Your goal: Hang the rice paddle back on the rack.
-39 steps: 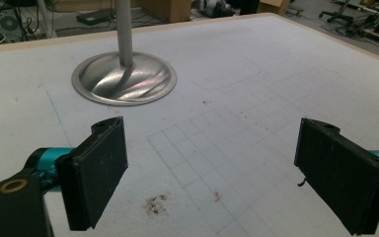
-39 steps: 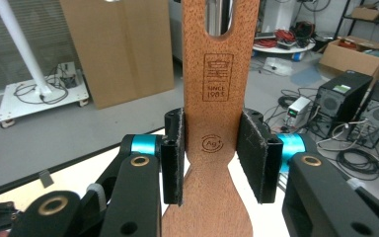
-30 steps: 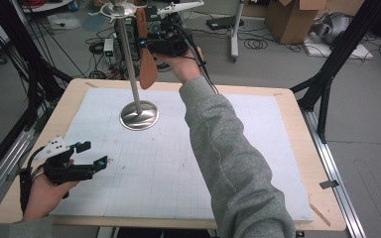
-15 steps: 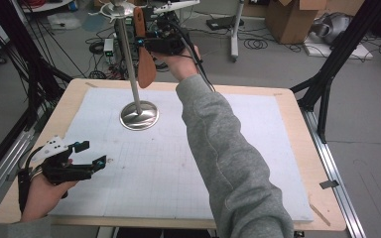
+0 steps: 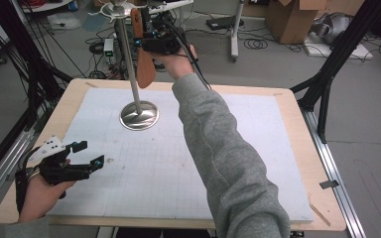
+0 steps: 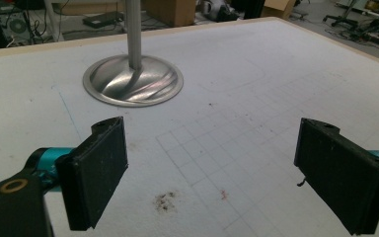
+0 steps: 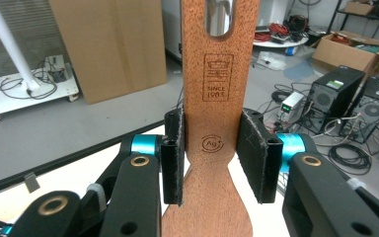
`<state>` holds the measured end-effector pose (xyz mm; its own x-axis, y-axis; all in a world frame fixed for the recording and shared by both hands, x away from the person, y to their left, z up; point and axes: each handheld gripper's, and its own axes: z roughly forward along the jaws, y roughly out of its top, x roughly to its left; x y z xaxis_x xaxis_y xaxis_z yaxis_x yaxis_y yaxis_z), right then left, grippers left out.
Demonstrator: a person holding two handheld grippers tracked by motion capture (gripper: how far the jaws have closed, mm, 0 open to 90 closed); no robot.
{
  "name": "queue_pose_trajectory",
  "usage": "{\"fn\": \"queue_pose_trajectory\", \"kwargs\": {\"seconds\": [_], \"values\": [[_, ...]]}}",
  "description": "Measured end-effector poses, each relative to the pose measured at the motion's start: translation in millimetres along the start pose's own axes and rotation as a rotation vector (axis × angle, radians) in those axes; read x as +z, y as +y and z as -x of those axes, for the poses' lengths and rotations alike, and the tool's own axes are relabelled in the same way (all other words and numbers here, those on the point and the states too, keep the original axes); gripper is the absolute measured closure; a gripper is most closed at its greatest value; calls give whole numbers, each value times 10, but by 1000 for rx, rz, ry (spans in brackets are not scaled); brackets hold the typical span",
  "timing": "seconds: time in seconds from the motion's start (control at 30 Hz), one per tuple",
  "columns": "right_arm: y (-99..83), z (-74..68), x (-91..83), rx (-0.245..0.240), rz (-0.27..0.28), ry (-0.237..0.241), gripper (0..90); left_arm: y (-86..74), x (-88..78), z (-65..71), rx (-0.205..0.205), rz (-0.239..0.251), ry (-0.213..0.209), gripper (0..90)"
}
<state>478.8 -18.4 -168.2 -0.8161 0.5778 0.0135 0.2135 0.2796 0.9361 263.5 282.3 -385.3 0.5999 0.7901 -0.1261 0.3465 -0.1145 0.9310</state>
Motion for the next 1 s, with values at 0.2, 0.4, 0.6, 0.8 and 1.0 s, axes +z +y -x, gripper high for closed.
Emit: {"fn": "queue_pose_trajectory", "kwargs": {"seconds": [0.2, 0.4, 0.6, 0.8, 1.0], "values": [[-52, 4, 42, 4, 5, -3, 649, -8, 8, -18, 0, -3, -1, 132], [-63, 4, 52, 8, 14, 0, 649, -3, 4, -6, 2, -4, -1, 133], [-72, 9, 41, -2, 21, -5, 641, -10, 12, -9, 3, -17, 9, 138], [-88, 25, 9, 7, 46, -3, 560, -3, -1, -27, 3, -17, 7, 138], [-151, 51, -57, 21, 48, 13, 430, 17, -62, -81, -5, -3, 21, 138]]}}
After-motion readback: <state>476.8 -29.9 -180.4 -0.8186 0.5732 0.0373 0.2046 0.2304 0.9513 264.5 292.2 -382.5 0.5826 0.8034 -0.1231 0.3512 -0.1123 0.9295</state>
